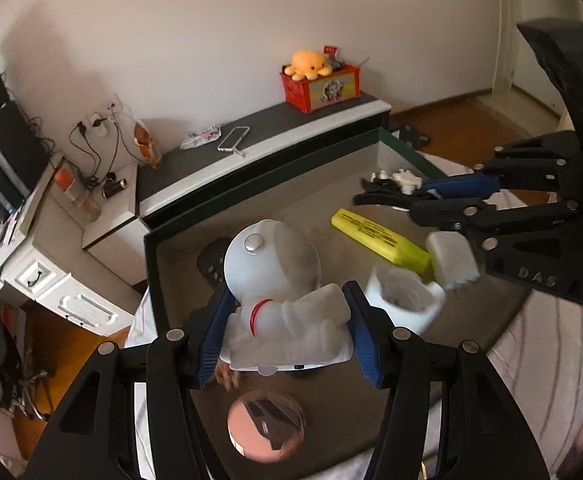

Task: Organize rigid objects
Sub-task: 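Carry astronaut with left gripper while right gripper carries the hair clip over the box, then open left gripper to drop the astronaut while right gripper releases the hair clip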

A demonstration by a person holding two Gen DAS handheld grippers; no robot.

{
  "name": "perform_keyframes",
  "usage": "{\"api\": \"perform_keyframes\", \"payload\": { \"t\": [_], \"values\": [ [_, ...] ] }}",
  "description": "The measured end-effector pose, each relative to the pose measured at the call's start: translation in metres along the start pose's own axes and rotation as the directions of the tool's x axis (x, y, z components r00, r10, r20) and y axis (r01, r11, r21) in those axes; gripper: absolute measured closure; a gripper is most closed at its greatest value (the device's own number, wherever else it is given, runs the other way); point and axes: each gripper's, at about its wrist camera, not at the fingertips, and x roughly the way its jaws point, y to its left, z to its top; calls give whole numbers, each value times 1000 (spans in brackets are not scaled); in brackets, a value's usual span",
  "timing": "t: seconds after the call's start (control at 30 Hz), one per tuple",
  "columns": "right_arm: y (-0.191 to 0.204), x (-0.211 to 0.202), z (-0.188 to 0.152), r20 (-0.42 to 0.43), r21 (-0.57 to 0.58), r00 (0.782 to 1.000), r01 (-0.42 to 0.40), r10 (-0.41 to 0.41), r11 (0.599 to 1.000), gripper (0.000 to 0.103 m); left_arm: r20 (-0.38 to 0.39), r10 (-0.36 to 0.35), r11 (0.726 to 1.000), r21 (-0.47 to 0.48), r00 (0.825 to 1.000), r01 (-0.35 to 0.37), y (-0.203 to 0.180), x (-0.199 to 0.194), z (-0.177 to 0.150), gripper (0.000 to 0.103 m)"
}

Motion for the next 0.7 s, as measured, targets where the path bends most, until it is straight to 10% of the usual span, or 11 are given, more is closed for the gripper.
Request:
{"api": "perform_keyframes", "payload": {
  "t": [0.7],
  "values": [
    [-29, 60, 28, -132, 49, 991, -3, 10, 999, 85, -116, 29, 1000, 15, 993, -27, 5, 81, 54, 45]
  ]
}}
